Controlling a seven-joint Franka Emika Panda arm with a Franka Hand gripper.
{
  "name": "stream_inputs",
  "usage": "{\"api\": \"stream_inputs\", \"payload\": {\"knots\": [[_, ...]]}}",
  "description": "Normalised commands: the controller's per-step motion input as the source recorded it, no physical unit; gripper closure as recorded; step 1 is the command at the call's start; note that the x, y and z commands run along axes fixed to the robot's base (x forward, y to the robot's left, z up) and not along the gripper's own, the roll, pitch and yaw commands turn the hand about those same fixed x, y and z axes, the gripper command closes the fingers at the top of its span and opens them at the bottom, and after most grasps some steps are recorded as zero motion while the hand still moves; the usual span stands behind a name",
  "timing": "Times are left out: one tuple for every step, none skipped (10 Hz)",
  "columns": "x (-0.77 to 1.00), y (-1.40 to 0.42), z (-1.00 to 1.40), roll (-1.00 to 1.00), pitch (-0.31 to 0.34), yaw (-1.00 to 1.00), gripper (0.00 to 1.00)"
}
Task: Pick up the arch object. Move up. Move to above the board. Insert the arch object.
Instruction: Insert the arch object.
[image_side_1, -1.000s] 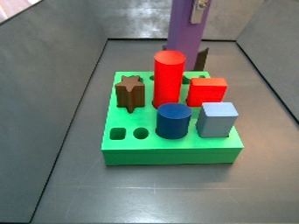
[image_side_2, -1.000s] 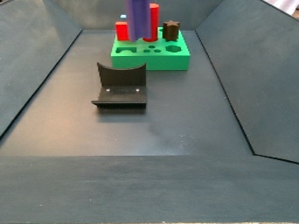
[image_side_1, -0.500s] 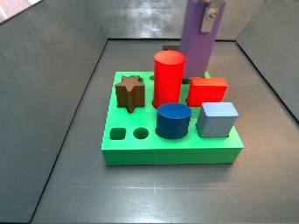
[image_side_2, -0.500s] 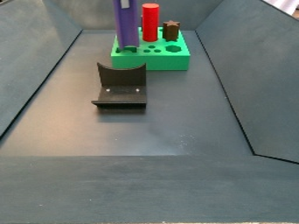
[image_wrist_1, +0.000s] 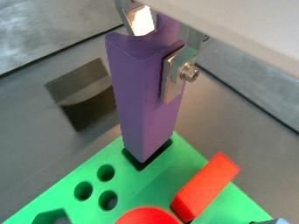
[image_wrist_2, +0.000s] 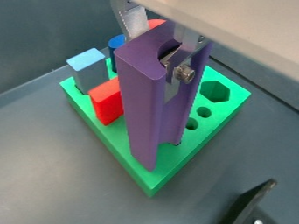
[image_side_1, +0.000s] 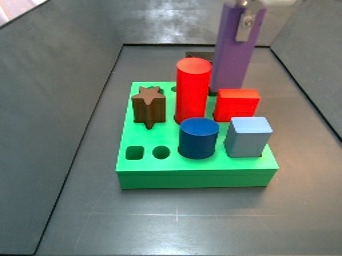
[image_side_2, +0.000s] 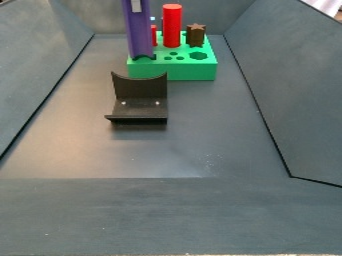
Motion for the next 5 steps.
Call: {"api": "stream_inputs", "payload": {"knots": [[-0.22,0.00,-0.17,0.00,-0.077,0.22,1.00],[-0.06,0.00,-0.11,0.00,-0.006,0.00,1.00],[0.01,-0.04,-0.06,-0.07,-0.011,-0.29,1.00],[0.24,0.00,-0.02,-0.12,-0.024,-0.60,1.00],[0.15,0.00,0.00,-0.02,0.000,-0.49,1.00]]}}
